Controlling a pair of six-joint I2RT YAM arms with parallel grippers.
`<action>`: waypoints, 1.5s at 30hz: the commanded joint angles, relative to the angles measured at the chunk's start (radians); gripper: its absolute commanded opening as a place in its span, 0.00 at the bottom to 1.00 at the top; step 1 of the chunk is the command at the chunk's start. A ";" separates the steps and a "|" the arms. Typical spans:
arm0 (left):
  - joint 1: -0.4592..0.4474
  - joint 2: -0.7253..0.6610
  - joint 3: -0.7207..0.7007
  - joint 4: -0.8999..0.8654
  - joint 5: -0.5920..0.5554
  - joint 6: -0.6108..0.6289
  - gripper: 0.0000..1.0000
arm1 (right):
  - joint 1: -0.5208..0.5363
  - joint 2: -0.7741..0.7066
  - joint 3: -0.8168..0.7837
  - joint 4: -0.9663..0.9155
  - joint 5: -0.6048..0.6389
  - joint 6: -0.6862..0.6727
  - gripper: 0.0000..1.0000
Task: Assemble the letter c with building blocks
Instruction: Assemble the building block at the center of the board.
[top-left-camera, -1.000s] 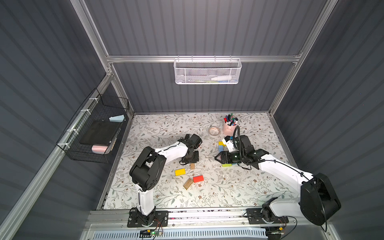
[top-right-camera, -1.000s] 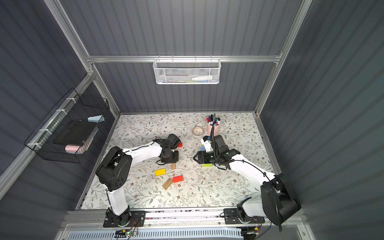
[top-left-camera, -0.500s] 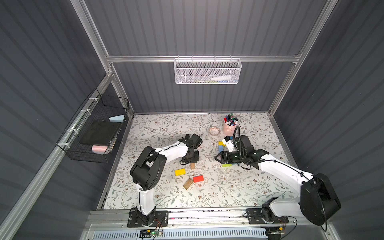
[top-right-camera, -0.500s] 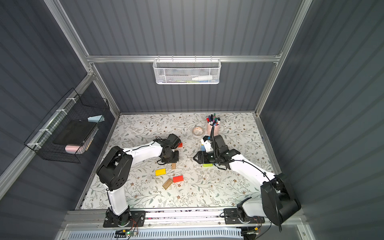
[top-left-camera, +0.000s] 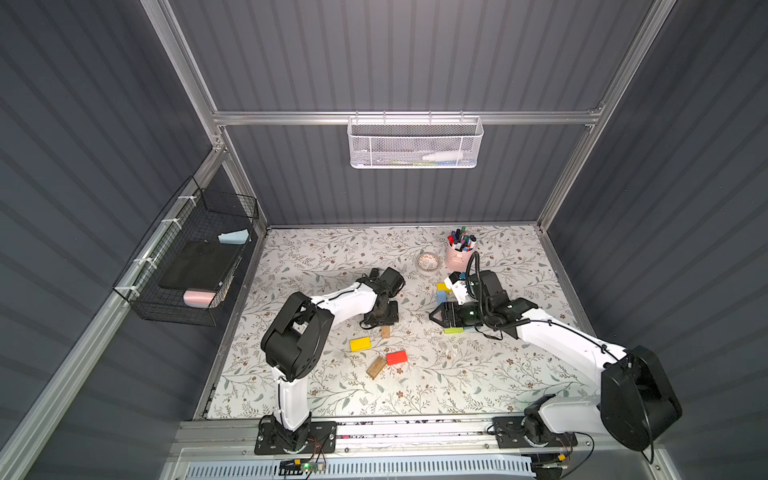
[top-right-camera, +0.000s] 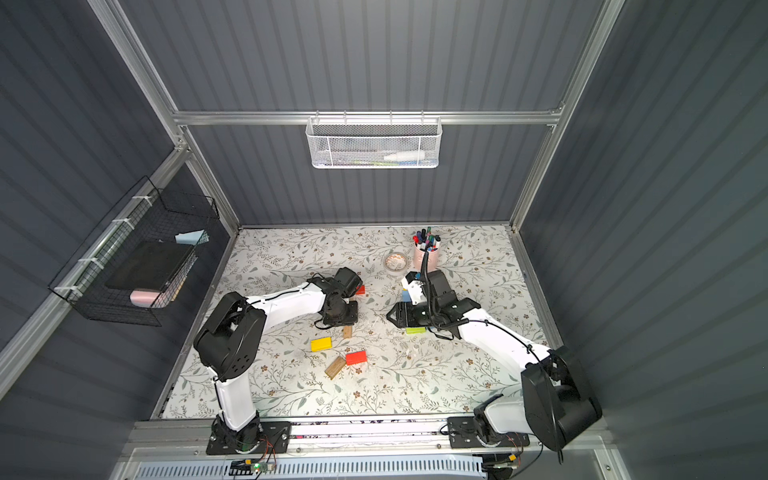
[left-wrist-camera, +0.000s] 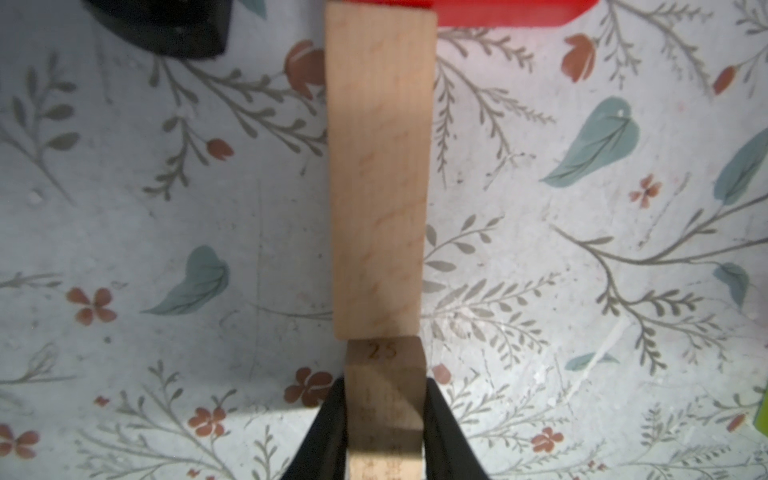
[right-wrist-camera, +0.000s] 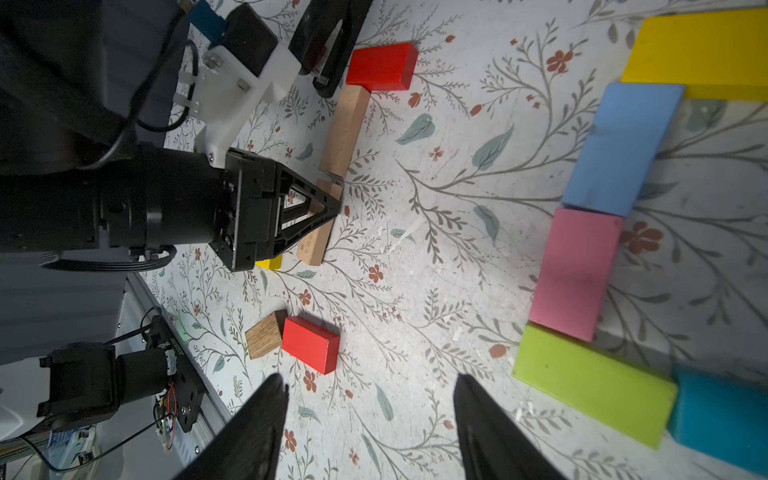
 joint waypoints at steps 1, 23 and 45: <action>-0.006 0.025 0.022 -0.033 -0.021 -0.015 0.33 | -0.006 -0.019 -0.015 0.005 -0.018 0.000 0.67; -0.006 -0.040 -0.038 -0.019 -0.040 -0.004 0.34 | -0.007 -0.015 -0.017 0.020 -0.029 0.016 0.68; -0.006 0.004 0.008 -0.003 -0.040 0.026 0.27 | -0.006 -0.013 -0.024 0.030 -0.030 0.028 0.68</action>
